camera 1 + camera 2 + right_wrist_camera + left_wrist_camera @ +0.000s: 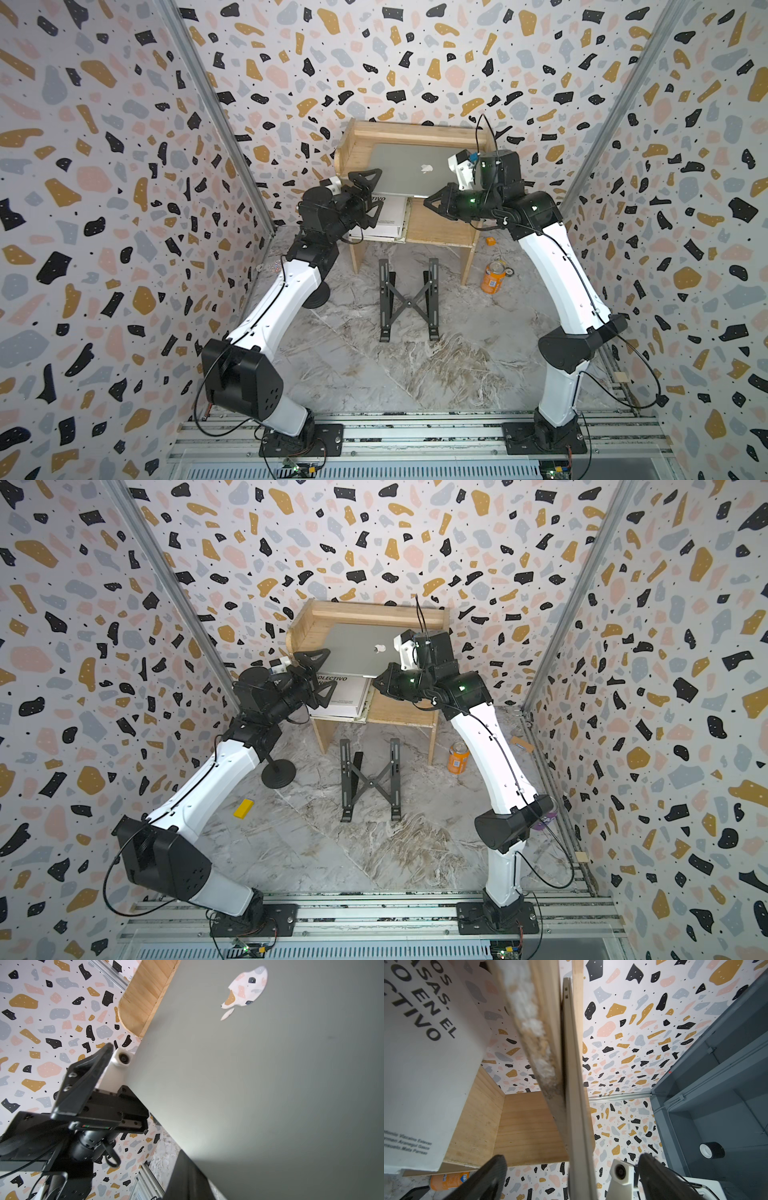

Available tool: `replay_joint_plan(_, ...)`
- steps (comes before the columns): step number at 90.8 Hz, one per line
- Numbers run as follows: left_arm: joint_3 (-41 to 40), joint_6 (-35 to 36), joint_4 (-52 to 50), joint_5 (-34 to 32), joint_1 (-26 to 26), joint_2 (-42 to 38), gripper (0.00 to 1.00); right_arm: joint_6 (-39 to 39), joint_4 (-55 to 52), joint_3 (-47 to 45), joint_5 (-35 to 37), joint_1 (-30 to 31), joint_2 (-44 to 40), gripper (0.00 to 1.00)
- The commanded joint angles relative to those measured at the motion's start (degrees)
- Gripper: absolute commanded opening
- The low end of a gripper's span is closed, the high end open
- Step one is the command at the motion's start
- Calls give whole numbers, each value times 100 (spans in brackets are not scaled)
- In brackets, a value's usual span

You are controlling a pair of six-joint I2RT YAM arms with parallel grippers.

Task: Close the laptop lid and set it aside
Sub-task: Place the laptop on the shelf.

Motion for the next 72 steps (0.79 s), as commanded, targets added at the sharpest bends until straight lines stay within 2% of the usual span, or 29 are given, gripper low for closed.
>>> replay_joint_plan(1,-139,96,336,-33,60,-476,100,29,48,266,151,-14,101,5)
replay_joint_plan(35,-1462,227,150,-203,92,-1989,100,183,449,454,329,-30,345,7)
replay_joint_plan(58,-2258,537,-348,-190,89,-2950,100,214,439,664,85,-253,541,7)
replay_joint_plan(72,-2723,391,-383,-189,89,-3294,100,224,447,663,-62,-423,538,7)
